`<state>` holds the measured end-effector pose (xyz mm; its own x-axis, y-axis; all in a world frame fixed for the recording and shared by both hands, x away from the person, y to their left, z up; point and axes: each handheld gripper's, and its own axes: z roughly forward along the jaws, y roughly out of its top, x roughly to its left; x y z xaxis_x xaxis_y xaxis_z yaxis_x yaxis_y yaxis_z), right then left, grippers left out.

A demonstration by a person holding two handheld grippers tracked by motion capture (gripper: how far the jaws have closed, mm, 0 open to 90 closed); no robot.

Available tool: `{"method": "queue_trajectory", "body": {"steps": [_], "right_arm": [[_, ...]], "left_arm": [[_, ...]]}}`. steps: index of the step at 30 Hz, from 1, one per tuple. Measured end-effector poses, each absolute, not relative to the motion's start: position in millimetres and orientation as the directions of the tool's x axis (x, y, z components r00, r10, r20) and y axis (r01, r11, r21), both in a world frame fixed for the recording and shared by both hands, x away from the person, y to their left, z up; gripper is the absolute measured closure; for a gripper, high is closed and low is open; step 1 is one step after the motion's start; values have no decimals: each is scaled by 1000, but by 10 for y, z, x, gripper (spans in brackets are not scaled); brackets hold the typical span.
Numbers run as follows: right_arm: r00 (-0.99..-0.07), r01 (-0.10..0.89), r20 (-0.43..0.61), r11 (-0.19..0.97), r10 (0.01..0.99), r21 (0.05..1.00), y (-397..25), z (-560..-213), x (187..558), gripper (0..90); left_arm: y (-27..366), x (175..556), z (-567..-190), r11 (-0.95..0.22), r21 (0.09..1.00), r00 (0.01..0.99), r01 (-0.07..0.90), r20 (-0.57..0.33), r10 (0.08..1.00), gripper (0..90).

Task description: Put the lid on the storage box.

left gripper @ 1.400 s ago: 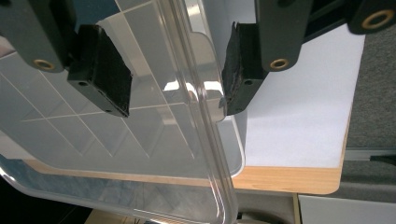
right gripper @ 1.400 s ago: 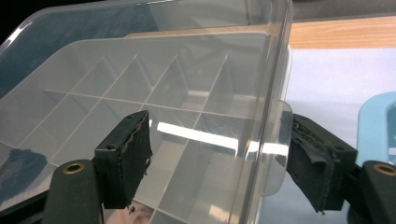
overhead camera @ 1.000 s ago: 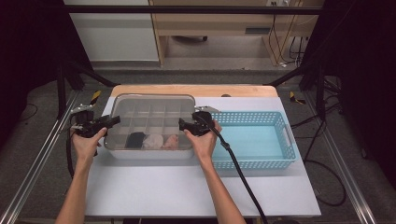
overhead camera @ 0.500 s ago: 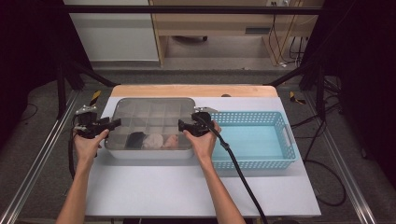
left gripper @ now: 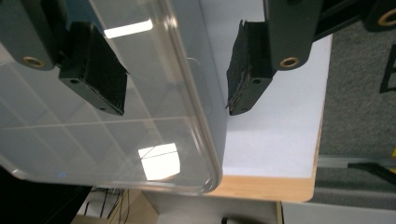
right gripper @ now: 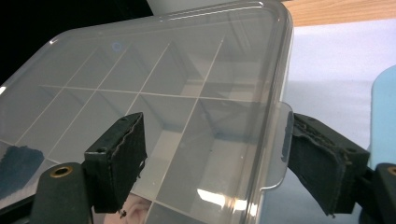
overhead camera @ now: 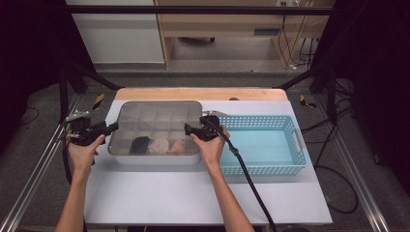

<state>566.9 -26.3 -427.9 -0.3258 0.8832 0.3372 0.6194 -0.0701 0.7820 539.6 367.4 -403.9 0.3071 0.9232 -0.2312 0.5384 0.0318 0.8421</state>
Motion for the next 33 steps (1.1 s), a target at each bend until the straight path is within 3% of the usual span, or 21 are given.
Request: {"method": "queue_trajectory", "body": {"steps": [5, 14, 27, 33], "right_arm": [[-314, 570, 285, -61, 906, 820, -270, -4229, 5641, 194], [-356, 559, 294, -50, 887, 828, -310, -4100, 5543, 215], [-444, 529, 252, 25, 860, 848, -569, -3796, 5312, 429], [-489, 506, 246, 42, 837, 861, -796, -3790, 5183, 461]], "left_arm": [[3631, 5347, -4008, 14, 847, 322, 532, -218, 921, 371], [3569, 5201, -3906, 15, 863, 351, 505, -221, 910, 377], [3185, 4880, -3745, -58, 893, 473, 447, -180, 863, 520], [3002, 4726, -3787, -86, 897, 513, 434, -167, 842, 564]]}}
